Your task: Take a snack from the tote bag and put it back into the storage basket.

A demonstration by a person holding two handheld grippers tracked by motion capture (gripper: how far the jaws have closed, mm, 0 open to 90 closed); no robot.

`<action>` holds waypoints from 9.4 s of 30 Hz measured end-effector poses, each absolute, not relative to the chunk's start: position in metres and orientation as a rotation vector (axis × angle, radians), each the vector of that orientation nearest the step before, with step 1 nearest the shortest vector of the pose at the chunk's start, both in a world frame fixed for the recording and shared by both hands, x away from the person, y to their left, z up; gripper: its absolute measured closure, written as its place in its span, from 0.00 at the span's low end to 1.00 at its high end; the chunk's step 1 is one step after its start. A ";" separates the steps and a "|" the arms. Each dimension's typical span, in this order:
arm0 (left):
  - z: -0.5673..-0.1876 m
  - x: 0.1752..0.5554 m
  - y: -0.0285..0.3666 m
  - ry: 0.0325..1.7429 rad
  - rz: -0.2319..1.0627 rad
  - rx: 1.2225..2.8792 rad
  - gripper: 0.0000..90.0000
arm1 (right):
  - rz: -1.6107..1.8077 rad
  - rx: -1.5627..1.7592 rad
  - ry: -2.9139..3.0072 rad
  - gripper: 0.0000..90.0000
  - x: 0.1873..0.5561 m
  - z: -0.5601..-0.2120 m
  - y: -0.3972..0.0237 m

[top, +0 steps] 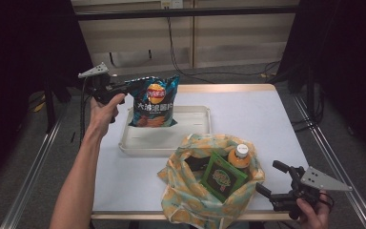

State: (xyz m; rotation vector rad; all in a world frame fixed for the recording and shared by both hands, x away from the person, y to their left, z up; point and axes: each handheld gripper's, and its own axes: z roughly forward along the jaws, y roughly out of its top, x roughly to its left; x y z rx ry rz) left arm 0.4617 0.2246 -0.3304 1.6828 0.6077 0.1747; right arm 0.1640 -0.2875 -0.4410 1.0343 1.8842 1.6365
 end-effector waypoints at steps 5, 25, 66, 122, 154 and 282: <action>-0.339 0.469 0.224 0.620 0.165 1.683 1.00 | 1.637 1.041 1.888 0.00 0.164 -0.441 -0.287; -0.380 0.491 0.229 0.714 0.147 1.687 0.99 | 1.634 1.031 1.896 0.00 0.165 -0.442 -0.287; -0.379 0.488 0.265 0.899 0.354 1.666 0.29 | 1.634 1.030 1.916 0.00 0.166 -0.442 -0.287; -0.463 0.472 0.234 0.912 0.131 2.084 0.97 | 1.616 1.045 1.931 0.00 0.167 -0.443 -0.288; -0.416 0.375 0.234 0.751 0.207 1.840 0.43 | 1.595 0.999 1.964 0.05 0.166 -0.438 -0.277; -0.399 0.284 0.080 0.207 -0.097 1.894 0.62 | 1.710 0.806 2.200 0.83 0.195 -0.398 -0.212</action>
